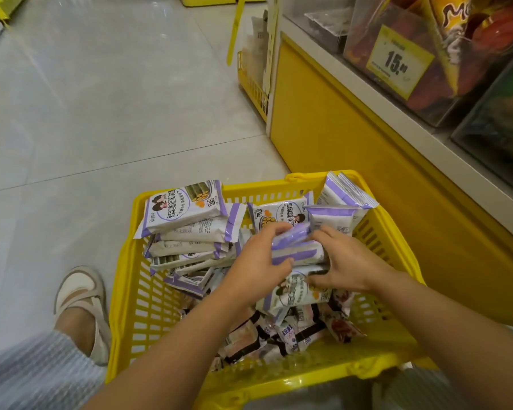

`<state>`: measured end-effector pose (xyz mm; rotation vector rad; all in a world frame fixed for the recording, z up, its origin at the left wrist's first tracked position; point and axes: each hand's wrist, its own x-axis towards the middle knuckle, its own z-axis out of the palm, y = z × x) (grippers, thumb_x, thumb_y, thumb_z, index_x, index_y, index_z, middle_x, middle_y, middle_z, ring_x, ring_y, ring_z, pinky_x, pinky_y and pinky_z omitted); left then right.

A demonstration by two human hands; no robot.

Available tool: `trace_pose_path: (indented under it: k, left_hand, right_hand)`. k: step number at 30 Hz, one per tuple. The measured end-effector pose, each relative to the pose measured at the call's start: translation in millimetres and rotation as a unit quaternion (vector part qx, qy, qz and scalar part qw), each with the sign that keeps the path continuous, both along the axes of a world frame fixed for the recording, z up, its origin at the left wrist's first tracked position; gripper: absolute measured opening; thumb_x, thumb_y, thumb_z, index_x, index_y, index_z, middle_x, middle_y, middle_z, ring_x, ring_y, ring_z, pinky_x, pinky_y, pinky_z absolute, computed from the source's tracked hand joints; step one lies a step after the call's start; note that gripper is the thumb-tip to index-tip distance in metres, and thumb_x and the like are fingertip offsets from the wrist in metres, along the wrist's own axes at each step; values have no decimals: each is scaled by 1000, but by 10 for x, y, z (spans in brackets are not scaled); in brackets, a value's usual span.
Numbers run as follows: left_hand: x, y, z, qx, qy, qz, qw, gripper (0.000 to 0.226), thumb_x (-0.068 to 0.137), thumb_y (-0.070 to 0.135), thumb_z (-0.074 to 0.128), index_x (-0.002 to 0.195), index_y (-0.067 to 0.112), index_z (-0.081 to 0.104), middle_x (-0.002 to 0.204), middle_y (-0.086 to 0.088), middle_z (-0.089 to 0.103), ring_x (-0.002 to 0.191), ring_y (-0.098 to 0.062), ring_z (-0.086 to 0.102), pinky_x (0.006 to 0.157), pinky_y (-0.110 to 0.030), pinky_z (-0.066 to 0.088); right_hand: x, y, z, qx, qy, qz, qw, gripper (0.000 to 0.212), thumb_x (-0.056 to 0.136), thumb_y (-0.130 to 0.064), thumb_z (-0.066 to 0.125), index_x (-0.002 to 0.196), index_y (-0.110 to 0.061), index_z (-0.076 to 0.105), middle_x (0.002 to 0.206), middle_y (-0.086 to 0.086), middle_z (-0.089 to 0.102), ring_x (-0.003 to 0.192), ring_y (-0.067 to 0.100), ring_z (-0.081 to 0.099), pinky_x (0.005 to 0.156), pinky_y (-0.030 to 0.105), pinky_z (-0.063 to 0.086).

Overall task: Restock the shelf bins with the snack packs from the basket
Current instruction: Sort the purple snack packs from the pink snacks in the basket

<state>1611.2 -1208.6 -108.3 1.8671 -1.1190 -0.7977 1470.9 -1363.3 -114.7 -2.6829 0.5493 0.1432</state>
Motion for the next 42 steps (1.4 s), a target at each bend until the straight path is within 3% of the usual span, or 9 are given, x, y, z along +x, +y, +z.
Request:
trace_pose_path:
  k: [4,9,12,15,17,21,26,34,42]
  left_hand:
    - [84,3,112,-45,-110,-8,993,45,93,16,56,134,34,45,146,16,34,130,2,30,104,-18,24]
    - [-54,151,-80,-86,-316,-75,942,25,85,6,65,107,17,64,118,-1,57,100,-22,59,82,-37,52]
    - [-120,219,-423,75,-402,-219,886,38,90,21,60,128,24,54,145,-6,39,132,-30,36,107,-48,32]
    - [-44,243,-668,179,-410,-279,850,57,93,26,55,145,30,32,161,-2,7,146,-25,4,116,-51,5]
    - [-27,200,-725,160,-415,-288,848,57,91,29,58,143,29,34,159,-3,14,144,-26,9,114,-49,12]
    - [-85,122,-675,163,-424,-304,837,52,88,40,60,134,22,45,132,-5,42,123,-27,35,96,-42,36]
    - [-174,130,-642,223,-374,-331,837,47,92,34,59,133,17,44,121,-7,47,101,-31,58,69,-40,48]
    - [-219,195,-702,259,-297,-331,858,67,85,19,69,142,23,33,133,-7,36,106,-31,54,81,-41,52]
    - [-271,131,-559,275,-283,-319,862,55,89,25,60,140,27,37,125,-9,57,110,-30,54,85,-42,51]
  right_hand:
    - [64,-61,-7,-8,-61,-83,995,56,74,-47,72,122,-29,51,117,-9,55,99,11,55,79,30,50]
    - [238,-35,-85,-58,-71,-111,990,33,81,-35,71,109,-26,56,106,-7,61,95,16,57,68,27,42]
    - [318,37,-118,-73,-96,-150,981,39,81,-34,71,116,-26,55,108,-2,63,100,20,58,68,30,42]
    - [295,45,-94,-126,-116,-179,969,46,79,-39,74,118,-28,51,105,1,62,93,23,59,66,33,46]
    - [224,2,-79,-178,-110,-177,962,42,79,-41,74,112,-25,53,103,-1,61,88,20,58,62,31,46]
    - [141,-11,-121,-154,-64,-152,974,18,91,-32,61,103,-20,55,110,-1,52,75,19,59,56,31,49]
    - [53,51,-221,-94,-43,-105,989,18,95,-23,53,112,-20,60,115,-2,53,87,21,60,65,33,52]
    - [-60,-28,-174,-17,-36,-95,995,32,92,-18,57,122,-26,61,110,-9,62,92,11,59,80,30,53]
    - [-54,-26,-180,34,-18,-127,991,37,91,-18,58,126,-31,59,96,-13,61,72,4,58,65,27,54]
